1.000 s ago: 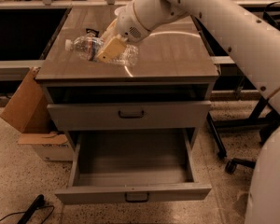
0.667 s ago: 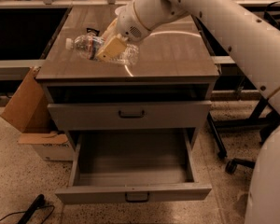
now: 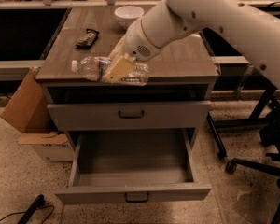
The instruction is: Place water bottle into middle drawer
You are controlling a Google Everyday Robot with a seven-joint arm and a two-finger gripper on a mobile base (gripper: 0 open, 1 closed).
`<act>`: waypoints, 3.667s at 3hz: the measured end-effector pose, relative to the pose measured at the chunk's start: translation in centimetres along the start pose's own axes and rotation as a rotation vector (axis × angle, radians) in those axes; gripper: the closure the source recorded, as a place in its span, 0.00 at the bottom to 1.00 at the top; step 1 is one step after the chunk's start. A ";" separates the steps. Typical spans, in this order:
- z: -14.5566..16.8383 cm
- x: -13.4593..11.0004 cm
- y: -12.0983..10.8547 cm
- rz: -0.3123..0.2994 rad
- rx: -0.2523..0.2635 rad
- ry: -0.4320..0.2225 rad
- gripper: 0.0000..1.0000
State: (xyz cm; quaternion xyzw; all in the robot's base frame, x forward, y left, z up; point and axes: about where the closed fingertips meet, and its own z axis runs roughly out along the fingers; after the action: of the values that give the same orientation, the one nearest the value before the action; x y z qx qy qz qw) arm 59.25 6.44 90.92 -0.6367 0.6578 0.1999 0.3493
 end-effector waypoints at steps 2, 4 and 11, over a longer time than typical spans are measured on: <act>2.7 7.0 6.9 0.146 -0.016 0.100 1.00; 6.2 12.2 10.2 0.247 -0.056 0.161 1.00; 18.0 29.8 9.8 0.321 0.122 0.179 1.00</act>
Offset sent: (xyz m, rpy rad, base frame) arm -0.0903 -0.0383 -0.1552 -0.1207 0.2452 -0.1963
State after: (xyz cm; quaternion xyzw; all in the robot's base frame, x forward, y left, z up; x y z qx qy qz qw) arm 55.00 -0.54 55.74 -0.5166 0.7902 0.1552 0.2909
